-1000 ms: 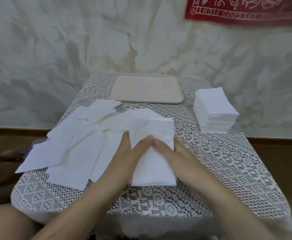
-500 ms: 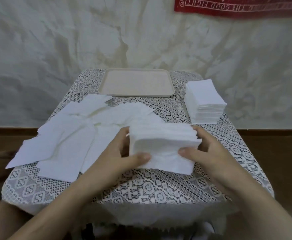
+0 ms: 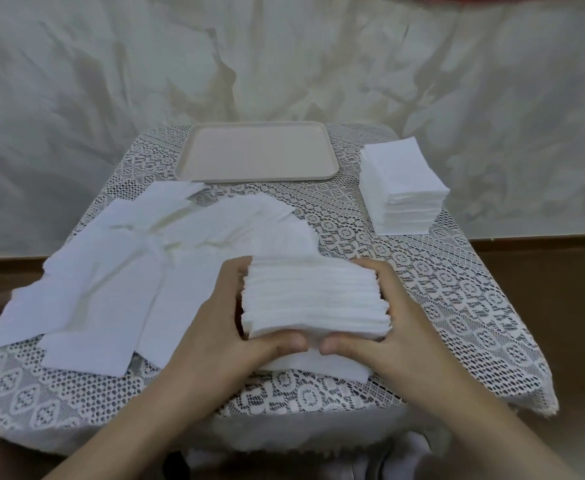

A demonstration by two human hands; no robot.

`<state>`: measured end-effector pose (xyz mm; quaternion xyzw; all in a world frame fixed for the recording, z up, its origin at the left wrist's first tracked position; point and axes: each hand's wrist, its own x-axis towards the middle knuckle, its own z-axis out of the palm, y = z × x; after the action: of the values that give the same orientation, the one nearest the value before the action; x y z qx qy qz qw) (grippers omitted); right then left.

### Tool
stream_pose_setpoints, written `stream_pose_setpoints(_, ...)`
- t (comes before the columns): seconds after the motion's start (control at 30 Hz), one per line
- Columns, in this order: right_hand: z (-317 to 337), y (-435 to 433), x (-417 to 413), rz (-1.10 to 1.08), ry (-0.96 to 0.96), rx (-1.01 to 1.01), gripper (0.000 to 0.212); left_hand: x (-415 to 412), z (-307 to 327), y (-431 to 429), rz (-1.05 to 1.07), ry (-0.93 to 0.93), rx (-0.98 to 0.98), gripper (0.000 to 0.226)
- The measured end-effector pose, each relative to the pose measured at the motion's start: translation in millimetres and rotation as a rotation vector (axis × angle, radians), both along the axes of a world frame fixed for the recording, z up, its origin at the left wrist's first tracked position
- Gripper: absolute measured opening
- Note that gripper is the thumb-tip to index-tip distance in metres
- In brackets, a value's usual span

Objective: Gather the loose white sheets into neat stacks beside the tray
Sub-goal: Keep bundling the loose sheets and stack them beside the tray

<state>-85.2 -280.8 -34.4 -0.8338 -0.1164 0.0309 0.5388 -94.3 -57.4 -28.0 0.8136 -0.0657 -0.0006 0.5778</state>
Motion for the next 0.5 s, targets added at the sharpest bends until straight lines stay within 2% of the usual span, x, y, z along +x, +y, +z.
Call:
stream_pose_setpoints(0.1, 1.4, -8.3, 2.0, 0.041, 0.036, -0.046, 0.086, 1.2, 0.6, 2.3, -0.039, 0.007, 0.048, 0.070)
stream_pose_setpoints(0.23, 8.1, -13.6, 5.8, 0.148, -0.046, -0.292, 0.097, 4.6, -0.3, 5.4, -0.097, -0.031, 0.163, 0.078)
stream_pose_setpoints(0.37, 10.9, -13.9, 11.1, 0.101, -0.069, -0.264, 0.078, 5.0, 0.1, 6.3, -0.139, -0.042, 0.190, 0.080)
stream_pose_setpoints(0.5, 9.5, -15.4, 9.2, 0.077, -0.044, -0.204, 0.081, 5.1, -0.5, 10.7, -0.180, -0.010, 0.071, 0.084)
